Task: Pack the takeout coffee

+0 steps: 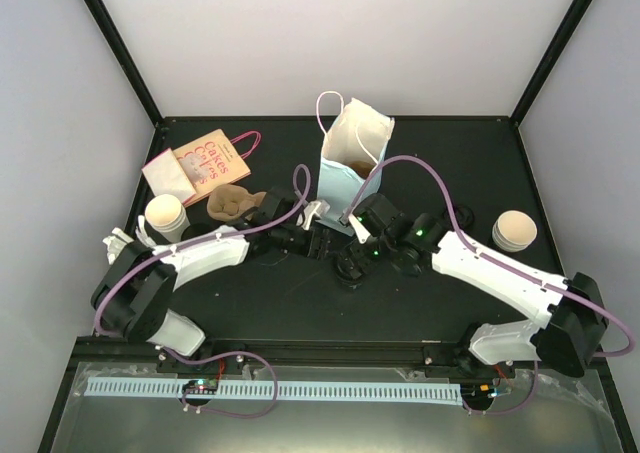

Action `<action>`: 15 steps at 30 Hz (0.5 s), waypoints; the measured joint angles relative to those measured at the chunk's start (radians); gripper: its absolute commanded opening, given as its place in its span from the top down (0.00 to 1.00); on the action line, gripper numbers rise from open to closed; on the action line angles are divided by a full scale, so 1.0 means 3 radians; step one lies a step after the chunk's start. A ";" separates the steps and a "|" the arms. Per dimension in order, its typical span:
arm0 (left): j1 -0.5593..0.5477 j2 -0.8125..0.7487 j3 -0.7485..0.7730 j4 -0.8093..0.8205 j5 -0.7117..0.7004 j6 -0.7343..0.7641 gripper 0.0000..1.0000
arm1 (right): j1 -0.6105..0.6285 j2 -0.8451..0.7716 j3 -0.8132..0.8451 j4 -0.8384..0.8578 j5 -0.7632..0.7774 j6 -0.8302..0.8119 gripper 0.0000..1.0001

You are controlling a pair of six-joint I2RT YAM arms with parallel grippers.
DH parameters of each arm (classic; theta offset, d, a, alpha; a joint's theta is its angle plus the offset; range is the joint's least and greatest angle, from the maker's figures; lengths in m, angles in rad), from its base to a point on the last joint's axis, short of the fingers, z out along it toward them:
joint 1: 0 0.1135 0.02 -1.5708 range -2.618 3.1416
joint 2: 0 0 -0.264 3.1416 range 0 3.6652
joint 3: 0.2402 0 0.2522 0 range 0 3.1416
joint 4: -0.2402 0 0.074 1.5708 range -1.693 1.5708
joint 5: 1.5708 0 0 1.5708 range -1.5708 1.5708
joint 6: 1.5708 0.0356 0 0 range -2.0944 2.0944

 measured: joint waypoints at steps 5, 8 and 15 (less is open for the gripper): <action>0.0000 -0.0181 0.0000 0.0000 0.0003 0.0001 0.24 | -0.0031 0.0010 -0.0051 -0.0013 -0.0019 -0.0033 0.13; 0.0001 -0.0242 0.0000 -0.0023 0.0004 0.0001 0.25 | -0.0031 0.0032 -0.0051 -0.0027 -0.0023 -0.0117 0.11; 0.0024 -0.0394 -0.0050 -0.0075 -0.0001 0.0001 0.26 | -0.0031 0.0046 0.0000 -0.0080 0.0018 -0.0394 0.05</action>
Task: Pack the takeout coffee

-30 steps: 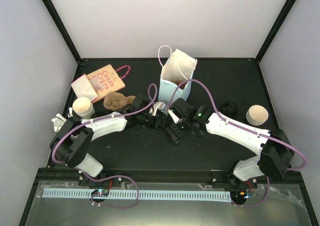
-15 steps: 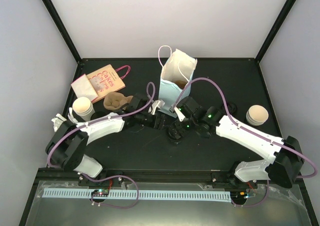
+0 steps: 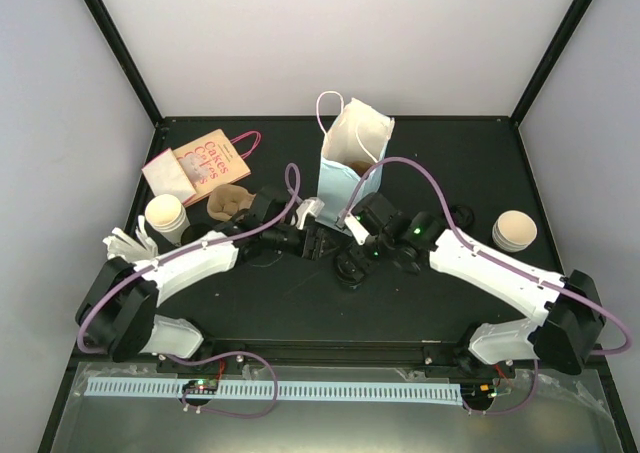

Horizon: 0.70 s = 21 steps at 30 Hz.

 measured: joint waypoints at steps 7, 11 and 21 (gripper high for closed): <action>0.0056 -0.0126 -0.0108 -0.0070 0.0003 0.0004 0.27 | 0.0000 -0.0249 -0.0034 0.0337 -0.0015 -0.0617 0.13; 0.0090 -0.0172 -0.0108 -0.0126 0.0004 0.0053 0.27 | 0.0000 -0.0409 -0.0100 0.0420 -0.0019 -0.1156 0.22; 0.0127 -0.0248 -0.0149 -0.0181 0.0041 0.0135 0.27 | 0.0000 -0.0108 0.0144 -0.0043 -0.0020 -0.2113 0.21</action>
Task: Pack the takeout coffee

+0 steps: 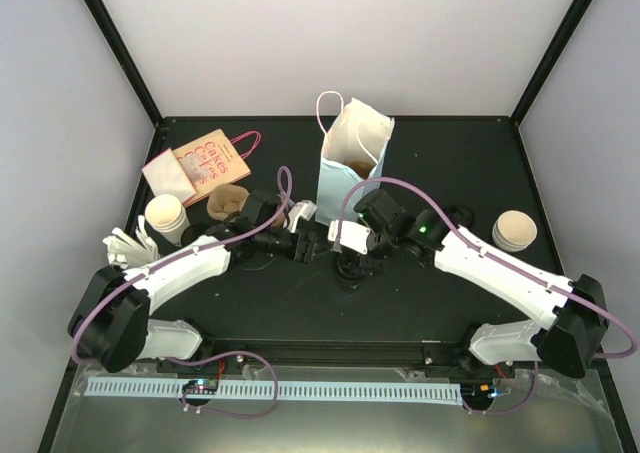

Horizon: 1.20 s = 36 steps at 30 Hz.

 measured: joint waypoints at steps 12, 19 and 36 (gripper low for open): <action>0.0000 0.0027 -0.0130 0.0086 0.0098 -0.0028 0.29 | -0.0041 0.0268 0.0136 -0.0482 -0.0478 -0.0643 0.10; 0.0000 0.0093 -0.0214 0.0127 0.0103 -0.0064 0.30 | -0.0175 0.0469 0.0259 -0.0518 -0.0586 -0.0694 0.07; 0.0000 0.0177 -0.0234 0.0135 0.0128 -0.0065 0.31 | -0.0228 0.0729 0.0322 -0.0598 -0.0622 -0.0809 0.08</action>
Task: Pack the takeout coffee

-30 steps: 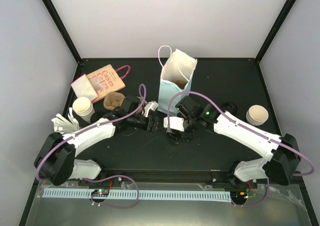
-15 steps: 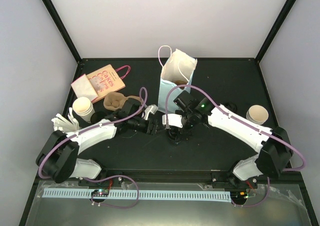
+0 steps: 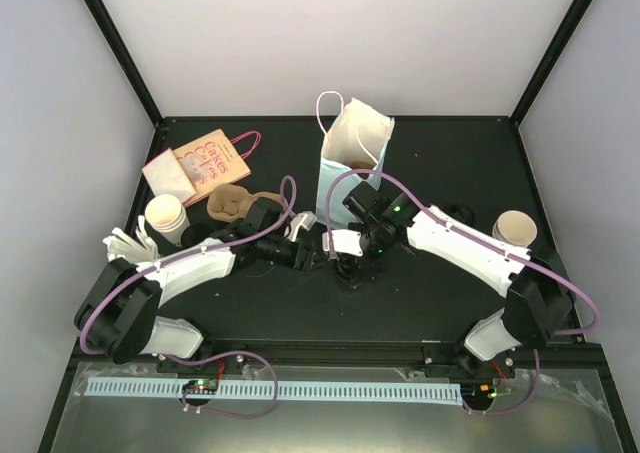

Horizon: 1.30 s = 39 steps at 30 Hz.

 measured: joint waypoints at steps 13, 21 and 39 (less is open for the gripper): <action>0.0000 0.0000 0.0000 0.0000 0.0010 0.0000 0.33 | -0.0001 0.0074 0.0025 0.0003 0.0000 -0.0017 0.09; 0.0000 0.0000 0.0000 -0.0001 0.0011 0.0000 0.33 | -0.0013 0.0106 0.0036 0.0001 -0.0004 -0.0025 0.11; 0.0000 0.0027 0.0000 -0.0001 0.0011 0.0000 0.34 | -0.0013 0.0145 0.0056 -0.0001 -0.0033 -0.0029 0.17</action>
